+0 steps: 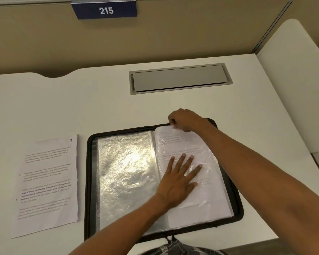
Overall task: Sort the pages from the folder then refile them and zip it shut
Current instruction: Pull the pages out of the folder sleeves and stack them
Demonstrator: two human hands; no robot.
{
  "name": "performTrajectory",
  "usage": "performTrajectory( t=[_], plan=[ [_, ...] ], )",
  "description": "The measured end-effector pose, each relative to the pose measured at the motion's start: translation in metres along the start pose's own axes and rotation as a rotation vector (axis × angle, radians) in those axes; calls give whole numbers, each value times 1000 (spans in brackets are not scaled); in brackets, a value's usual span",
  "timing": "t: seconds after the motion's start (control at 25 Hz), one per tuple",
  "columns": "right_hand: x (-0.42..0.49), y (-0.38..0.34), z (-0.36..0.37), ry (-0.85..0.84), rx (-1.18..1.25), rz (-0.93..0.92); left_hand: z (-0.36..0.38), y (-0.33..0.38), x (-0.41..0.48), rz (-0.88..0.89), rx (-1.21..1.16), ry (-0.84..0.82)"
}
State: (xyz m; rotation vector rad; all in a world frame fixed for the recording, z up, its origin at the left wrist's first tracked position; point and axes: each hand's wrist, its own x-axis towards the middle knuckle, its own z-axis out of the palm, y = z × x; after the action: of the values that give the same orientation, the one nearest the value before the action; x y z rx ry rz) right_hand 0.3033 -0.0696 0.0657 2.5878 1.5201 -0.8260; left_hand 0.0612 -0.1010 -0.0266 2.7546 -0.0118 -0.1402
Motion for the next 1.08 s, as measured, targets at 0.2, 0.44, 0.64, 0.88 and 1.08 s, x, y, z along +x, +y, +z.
performTrajectory(
  t=[0.2, 0.44, 0.64, 0.88, 1.08],
  plan=[
    [7, -2, -9, -112, -53, 31, 11, 14, -1, -66, 58, 28],
    [8, 2, -23, -43, -12, 125, 16, 14, -3, -63, 85, 45],
    [-2, 7, -46, 72, 30, 160, 15, 18, -4, -75, 70, 42],
    [-27, 0, -102, 309, 68, 137, 15, 21, -3, -81, 101, 38],
    [-66, -23, -142, 478, 19, 104, 15, 20, -1, -94, 122, 10]
  ],
)
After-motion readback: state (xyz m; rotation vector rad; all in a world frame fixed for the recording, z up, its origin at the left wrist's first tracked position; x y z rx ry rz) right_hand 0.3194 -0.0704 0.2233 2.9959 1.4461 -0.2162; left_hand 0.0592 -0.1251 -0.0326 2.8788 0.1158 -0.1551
